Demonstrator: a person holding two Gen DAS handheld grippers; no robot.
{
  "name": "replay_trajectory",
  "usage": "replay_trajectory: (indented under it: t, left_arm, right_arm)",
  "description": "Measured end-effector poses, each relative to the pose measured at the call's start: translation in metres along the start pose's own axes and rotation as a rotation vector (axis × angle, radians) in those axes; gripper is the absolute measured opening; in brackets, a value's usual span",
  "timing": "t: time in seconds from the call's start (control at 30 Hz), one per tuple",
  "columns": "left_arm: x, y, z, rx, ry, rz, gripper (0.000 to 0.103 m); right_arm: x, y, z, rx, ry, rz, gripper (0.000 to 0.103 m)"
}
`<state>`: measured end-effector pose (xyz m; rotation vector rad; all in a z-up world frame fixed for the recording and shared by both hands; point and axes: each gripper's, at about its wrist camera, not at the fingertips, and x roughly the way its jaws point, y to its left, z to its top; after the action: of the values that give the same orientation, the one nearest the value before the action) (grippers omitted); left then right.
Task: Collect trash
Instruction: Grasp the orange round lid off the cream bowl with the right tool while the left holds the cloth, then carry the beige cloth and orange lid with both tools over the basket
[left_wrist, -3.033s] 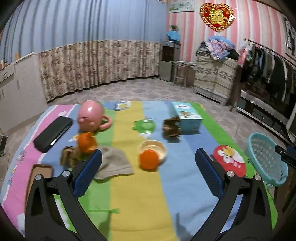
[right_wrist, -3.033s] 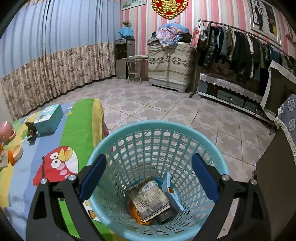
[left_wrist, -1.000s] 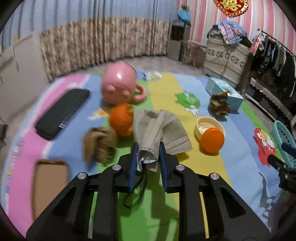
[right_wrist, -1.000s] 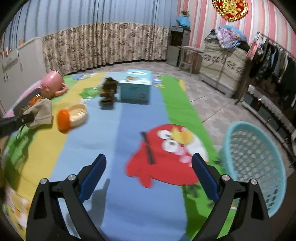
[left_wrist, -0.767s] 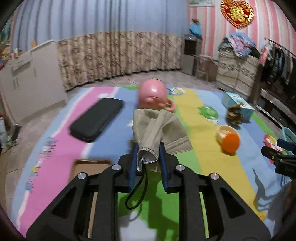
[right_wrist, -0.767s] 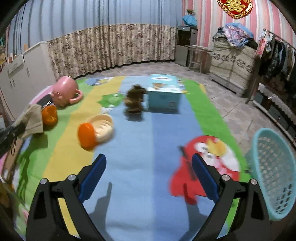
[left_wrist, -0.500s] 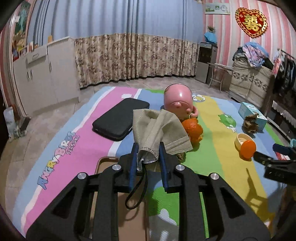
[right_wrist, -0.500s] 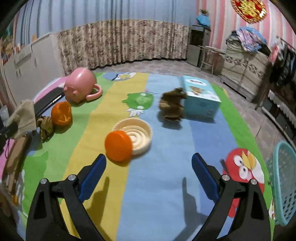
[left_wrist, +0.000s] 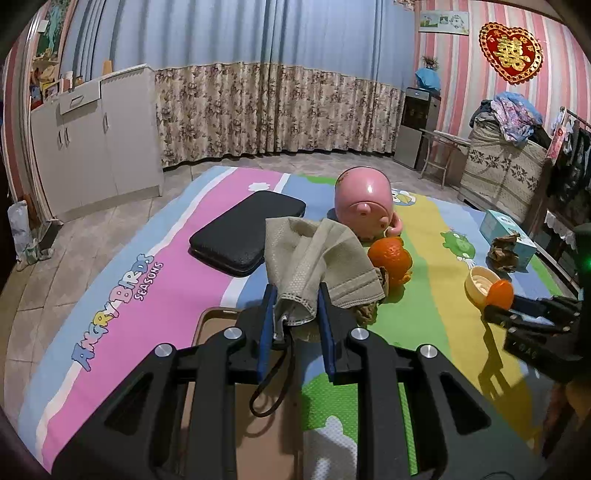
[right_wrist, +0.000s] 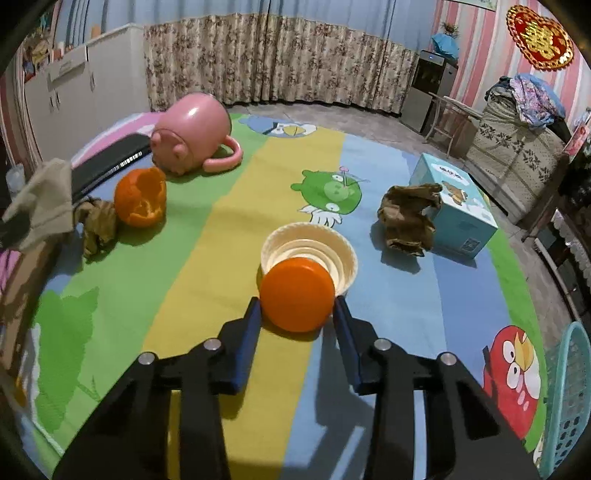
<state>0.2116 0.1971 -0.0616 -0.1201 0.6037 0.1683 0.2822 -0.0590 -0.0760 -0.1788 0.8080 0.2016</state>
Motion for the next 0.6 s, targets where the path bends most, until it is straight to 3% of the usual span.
replay_trajectory:
  t: [0.27,0.6]
  left_arm:
    - [0.001,-0.003,-0.001,-0.003,0.004,0.010,0.021]
    - [0.000,-0.011,0.002,0.032,0.013,0.028,0.021]
  right_arm:
    - [-0.031,-0.037,-0.005,0.119,-0.070,0.057,0.040]
    - [-0.071,-0.107,-0.037,0.209,-0.101,0.002,0.040]
